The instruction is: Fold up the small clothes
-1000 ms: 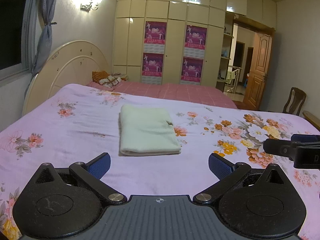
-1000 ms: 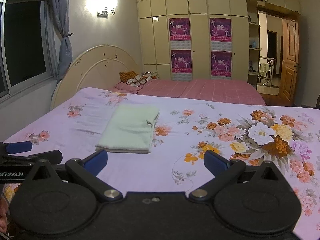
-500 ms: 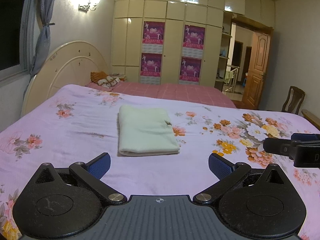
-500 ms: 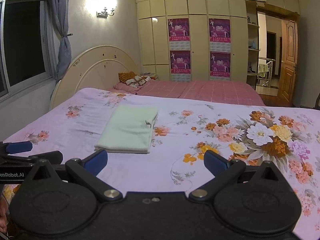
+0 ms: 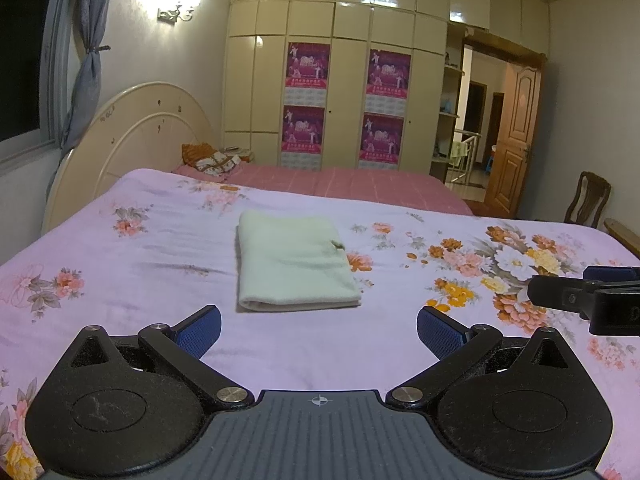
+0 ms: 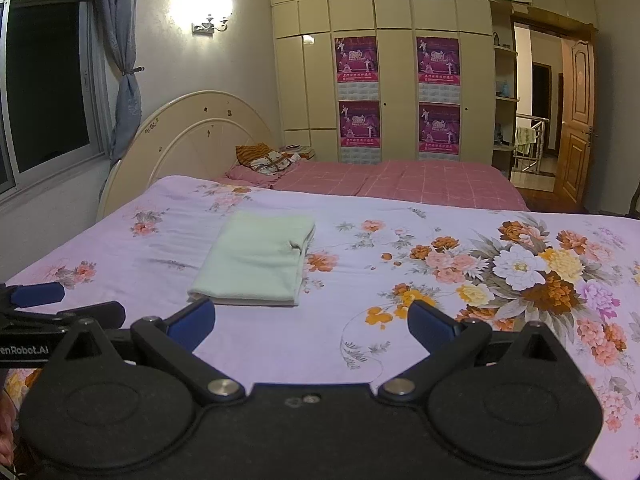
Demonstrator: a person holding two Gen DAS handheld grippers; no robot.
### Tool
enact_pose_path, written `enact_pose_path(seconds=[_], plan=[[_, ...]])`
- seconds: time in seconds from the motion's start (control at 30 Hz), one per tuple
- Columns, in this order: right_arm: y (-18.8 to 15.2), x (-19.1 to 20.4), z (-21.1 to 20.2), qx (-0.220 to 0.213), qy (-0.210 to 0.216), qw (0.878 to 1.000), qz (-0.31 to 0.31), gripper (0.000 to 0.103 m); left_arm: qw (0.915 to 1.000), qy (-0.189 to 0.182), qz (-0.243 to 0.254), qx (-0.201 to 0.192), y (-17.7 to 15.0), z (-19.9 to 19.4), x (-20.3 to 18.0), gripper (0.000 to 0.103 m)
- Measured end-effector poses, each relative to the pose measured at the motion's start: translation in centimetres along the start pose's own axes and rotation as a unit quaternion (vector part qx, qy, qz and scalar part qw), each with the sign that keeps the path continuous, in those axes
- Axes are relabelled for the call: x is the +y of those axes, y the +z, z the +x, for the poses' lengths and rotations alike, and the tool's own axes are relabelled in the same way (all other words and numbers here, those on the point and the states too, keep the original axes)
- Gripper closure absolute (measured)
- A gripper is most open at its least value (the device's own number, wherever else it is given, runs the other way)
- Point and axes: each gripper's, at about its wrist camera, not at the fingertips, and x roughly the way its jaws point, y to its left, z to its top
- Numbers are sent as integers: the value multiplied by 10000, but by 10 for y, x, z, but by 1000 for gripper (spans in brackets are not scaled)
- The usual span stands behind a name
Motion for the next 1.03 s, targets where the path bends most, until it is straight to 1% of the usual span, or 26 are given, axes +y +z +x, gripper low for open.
enact_pose_path(seconds=[0.57, 0.73, 1.03], plan=[[-2, 2, 2, 21, 12, 10000, -15, 1, 10000, 17, -14, 5, -4, 4, 5, 0], [-2, 3, 3, 21, 12, 10000, -36, 1, 10000, 95, 24, 3, -4, 6, 9, 0], [-2, 7, 6, 13, 28, 10000, -68, 1, 9999, -17, 94, -127, -3, 4, 13, 0]])
